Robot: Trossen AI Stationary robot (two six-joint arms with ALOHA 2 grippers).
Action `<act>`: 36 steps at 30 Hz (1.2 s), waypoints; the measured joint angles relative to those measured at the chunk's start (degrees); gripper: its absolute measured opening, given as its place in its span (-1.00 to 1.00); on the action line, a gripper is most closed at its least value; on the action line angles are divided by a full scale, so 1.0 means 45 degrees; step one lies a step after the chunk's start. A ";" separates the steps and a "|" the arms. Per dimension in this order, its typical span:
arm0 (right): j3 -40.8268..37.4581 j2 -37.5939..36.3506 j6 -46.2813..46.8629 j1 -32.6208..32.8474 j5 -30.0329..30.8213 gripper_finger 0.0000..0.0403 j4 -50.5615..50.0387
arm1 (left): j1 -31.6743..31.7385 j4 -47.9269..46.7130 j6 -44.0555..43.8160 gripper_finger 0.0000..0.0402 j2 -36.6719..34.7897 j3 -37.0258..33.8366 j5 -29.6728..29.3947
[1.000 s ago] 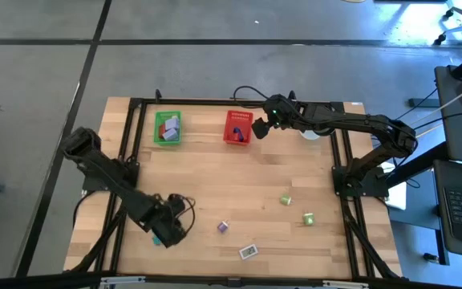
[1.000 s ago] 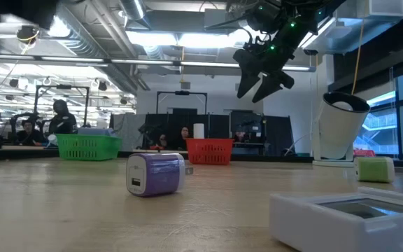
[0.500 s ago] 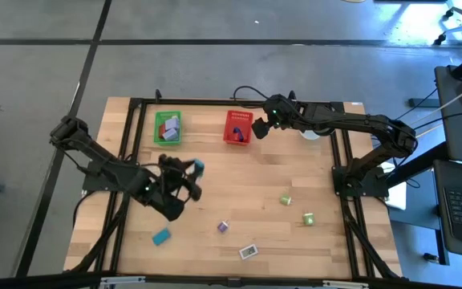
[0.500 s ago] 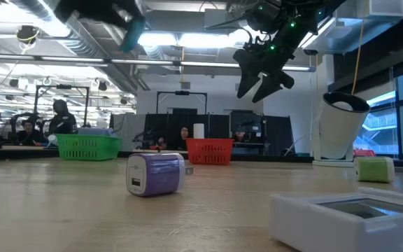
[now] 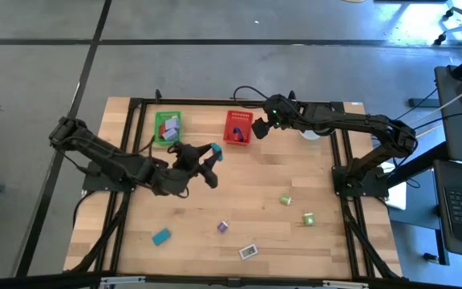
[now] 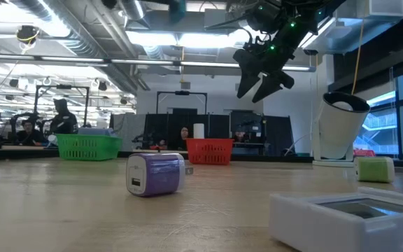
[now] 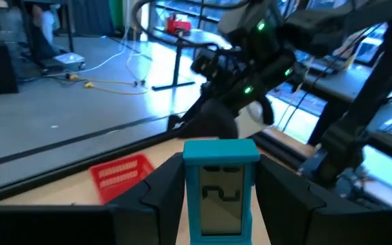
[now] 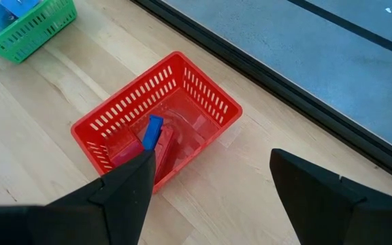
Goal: Pick & Place Office items
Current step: Put the top light blue digital timer into the red bin
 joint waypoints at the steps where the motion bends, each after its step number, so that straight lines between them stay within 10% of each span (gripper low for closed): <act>1: -0.0003 -0.0001 0.0000 0.0000 0.0000 0.45 -0.0001 | 0.0100 0.0369 0.0264 -0.24 0.0000 0.0000 0.0179; 23: -0.0001 0.0003 -0.0149 -0.0024 0.0050 0.45 0.0475 | 0.1820 0.4818 0.3476 -0.23 0.0010 0.0000 0.2536; 36: -0.0003 0.0003 -0.0647 -0.0729 0.1390 0.45 0.1863 | 0.6071 0.1416 0.3050 -0.24 0.0639 0.0005 0.8364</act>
